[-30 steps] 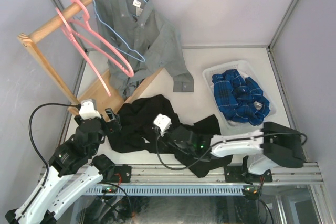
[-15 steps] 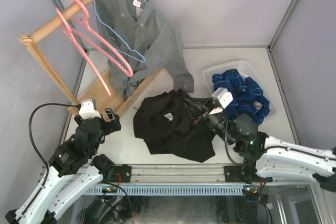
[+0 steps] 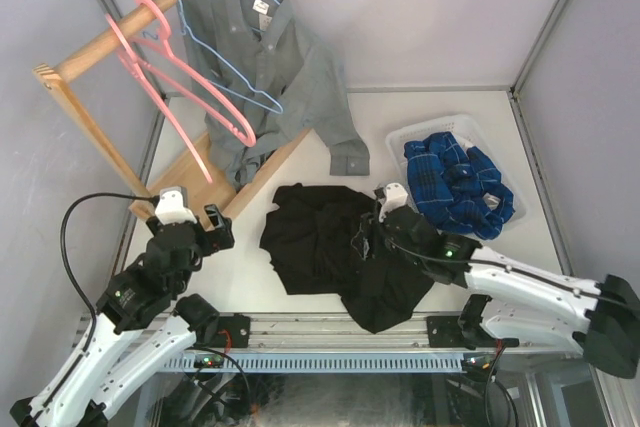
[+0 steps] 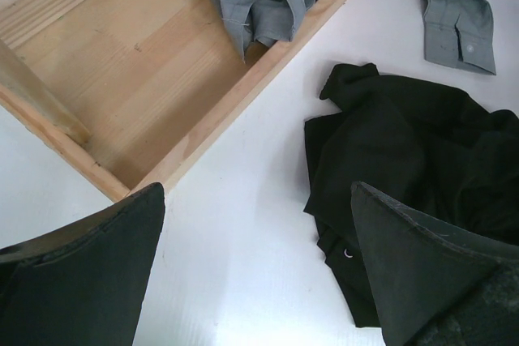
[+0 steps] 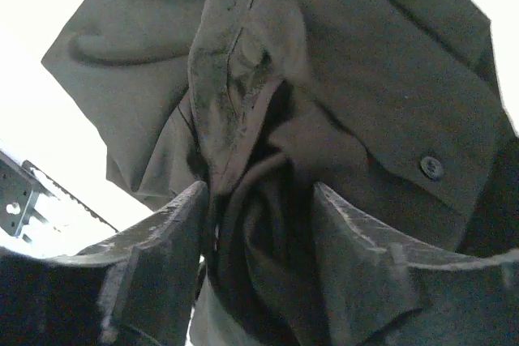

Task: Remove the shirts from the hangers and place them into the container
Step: Pick up the shirt from the center of the board.

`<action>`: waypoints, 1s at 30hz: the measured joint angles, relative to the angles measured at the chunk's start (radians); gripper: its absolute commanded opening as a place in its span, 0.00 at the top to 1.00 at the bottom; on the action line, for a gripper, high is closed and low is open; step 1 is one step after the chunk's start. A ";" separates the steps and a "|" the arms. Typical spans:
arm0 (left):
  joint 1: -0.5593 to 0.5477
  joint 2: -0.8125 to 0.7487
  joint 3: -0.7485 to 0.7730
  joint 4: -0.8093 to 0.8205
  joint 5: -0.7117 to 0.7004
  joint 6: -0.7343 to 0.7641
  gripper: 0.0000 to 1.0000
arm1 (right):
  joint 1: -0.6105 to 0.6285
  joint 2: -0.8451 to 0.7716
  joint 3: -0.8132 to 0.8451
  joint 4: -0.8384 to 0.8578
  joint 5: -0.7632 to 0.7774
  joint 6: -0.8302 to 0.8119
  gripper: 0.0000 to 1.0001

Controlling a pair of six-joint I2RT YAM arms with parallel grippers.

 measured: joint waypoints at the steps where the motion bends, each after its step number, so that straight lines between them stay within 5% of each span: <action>1: 0.000 0.004 0.000 0.002 0.004 0.000 0.00 | -0.007 0.035 0.006 0.009 -0.019 0.010 0.38; 5: 0.000 0.010 0.000 0.003 0.005 0.000 0.00 | -0.016 0.247 0.106 0.003 -0.083 0.018 0.31; 7: 0.000 0.009 0.000 0.003 0.004 0.000 0.00 | -0.009 0.356 0.187 -0.030 -0.080 0.015 0.03; 8: 0.000 0.007 0.000 0.003 0.004 0.000 0.00 | -0.003 0.411 0.231 -0.047 -0.074 0.013 0.01; 16: 0.002 -0.002 0.000 0.004 0.005 0.000 0.00 | 0.072 0.763 0.425 -0.163 -0.122 -0.046 0.00; 20: 0.002 0.002 0.000 0.004 0.005 0.000 0.00 | 0.125 0.813 0.458 -0.179 -0.067 -0.066 0.01; 23: 0.002 0.005 0.000 0.004 0.005 0.000 0.00 | 0.140 0.839 0.484 -0.207 -0.020 -0.069 0.12; 30: 0.002 0.011 0.000 0.005 0.005 0.000 0.00 | 0.172 0.816 0.447 -0.185 0.089 -0.061 0.71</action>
